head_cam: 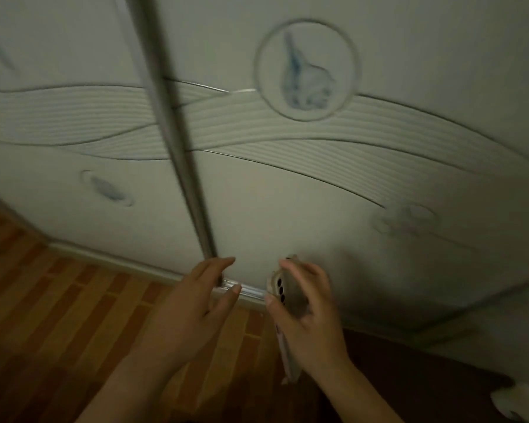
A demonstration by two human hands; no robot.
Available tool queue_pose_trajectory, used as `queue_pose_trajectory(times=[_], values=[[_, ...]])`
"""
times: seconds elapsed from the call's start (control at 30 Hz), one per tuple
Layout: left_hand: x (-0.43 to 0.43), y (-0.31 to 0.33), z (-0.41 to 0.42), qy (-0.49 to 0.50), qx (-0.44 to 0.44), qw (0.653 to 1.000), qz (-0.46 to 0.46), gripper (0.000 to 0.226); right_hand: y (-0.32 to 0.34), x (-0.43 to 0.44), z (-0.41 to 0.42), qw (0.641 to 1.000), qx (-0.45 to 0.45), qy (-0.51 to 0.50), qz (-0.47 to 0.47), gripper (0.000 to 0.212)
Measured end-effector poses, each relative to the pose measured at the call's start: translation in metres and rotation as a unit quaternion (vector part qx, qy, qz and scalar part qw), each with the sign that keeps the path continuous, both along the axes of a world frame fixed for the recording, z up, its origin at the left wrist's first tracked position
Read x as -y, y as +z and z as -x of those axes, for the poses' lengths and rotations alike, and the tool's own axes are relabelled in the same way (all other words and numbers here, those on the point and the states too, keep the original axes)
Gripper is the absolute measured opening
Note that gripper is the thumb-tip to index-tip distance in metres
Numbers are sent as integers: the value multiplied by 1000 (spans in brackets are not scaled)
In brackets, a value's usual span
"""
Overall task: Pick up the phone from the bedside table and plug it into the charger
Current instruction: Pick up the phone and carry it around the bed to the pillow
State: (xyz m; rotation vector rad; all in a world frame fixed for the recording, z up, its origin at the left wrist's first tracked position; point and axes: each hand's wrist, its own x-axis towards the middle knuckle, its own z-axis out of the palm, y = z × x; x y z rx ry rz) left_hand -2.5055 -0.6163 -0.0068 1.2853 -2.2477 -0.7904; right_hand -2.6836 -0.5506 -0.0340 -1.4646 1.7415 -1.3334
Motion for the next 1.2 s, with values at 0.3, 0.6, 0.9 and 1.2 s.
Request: queue_pose_trajectory(times=[0.3,0.6,0.9,1.2], values=[[24,9,-239,195,30,980,-13,49,-2,104,-233,976,53,213,-8,47],[19,-10,-378,330,8,944,-25,49,-15,155,-377,939,2,342,-15,46],[80,-30,-447,401,-9,911,-93,63,-28,250,-446,913,-9,403,-64,51],[231,-17,-514,405,62,906,-102,48,-20,406,-513,907,-19,420,-3,45]])
